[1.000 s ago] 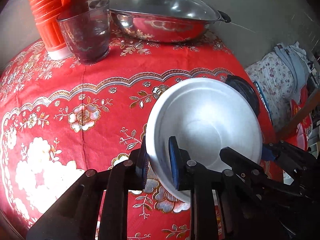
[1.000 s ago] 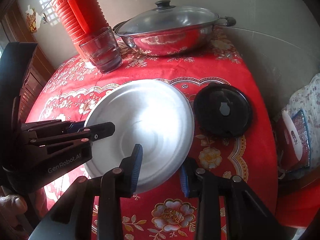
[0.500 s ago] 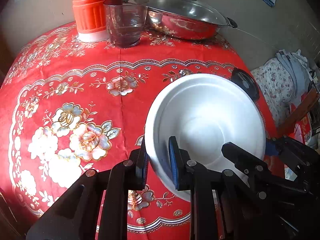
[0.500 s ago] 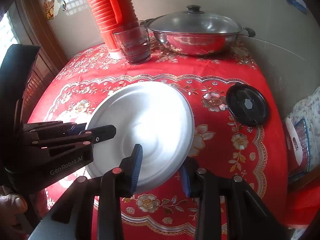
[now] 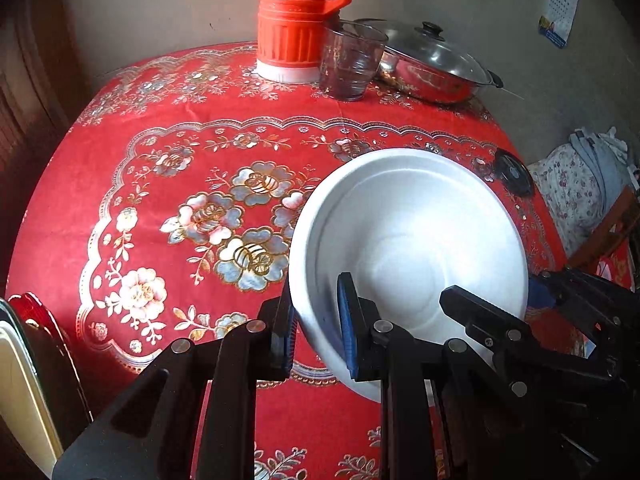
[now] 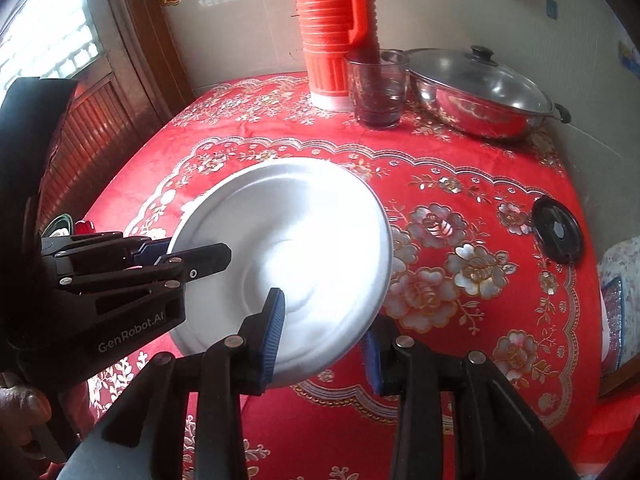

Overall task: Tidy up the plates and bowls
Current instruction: 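Lift the small white bowl and carry it toward the green basin, then lower the small white bowl into the beige bowl in the basin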

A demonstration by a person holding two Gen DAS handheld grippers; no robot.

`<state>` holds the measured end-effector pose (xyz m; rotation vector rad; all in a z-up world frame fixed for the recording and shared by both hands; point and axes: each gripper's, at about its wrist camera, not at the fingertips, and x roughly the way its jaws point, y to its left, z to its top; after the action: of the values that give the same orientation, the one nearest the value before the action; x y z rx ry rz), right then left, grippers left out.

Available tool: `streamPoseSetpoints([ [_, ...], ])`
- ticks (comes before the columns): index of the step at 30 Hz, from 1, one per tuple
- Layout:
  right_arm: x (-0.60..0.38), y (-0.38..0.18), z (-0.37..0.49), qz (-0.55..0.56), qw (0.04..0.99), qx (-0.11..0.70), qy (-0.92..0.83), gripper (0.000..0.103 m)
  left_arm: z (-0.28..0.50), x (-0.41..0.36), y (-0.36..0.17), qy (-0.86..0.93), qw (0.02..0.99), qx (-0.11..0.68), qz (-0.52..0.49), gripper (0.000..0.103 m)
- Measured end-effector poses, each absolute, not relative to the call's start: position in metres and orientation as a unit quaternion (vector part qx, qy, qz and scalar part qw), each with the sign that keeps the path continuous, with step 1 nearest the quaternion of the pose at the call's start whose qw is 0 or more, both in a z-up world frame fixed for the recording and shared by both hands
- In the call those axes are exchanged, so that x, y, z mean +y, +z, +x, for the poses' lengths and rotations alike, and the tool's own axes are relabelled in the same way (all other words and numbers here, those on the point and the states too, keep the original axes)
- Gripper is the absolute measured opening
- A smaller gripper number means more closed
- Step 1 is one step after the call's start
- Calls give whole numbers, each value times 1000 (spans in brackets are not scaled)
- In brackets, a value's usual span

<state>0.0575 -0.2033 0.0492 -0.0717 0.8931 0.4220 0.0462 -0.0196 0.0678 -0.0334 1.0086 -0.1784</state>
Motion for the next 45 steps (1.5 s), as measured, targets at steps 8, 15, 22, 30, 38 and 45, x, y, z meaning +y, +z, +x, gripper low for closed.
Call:
streamPoseSetpoints([
  [8, -145, 62, 32, -69, 876, 410, 245, 37, 8, 43, 81, -47, 883, 466, -39, 19],
  [15, -91, 69, 9, -99, 865, 399, 289, 37, -26, 97, 91, -12, 889, 455, -57, 19],
  [22, -32, 78, -12, -140, 849, 380, 339, 37, -58, 159, 100, 36, 893, 441, -77, 19],
  [30, 35, 70, -26, -190, 820, 376, 387, 38, -84, 218, 91, 86, 887, 441, -110, 19],
  [38, 68, 57, -35, -216, 802, 385, 402, 38, -98, 243, 79, 98, 879, 449, -124, 19],
  [45, 81, 52, -45, -237, 793, 388, 405, 41, -101, 251, 70, 101, 877, 452, -130, 19],
])
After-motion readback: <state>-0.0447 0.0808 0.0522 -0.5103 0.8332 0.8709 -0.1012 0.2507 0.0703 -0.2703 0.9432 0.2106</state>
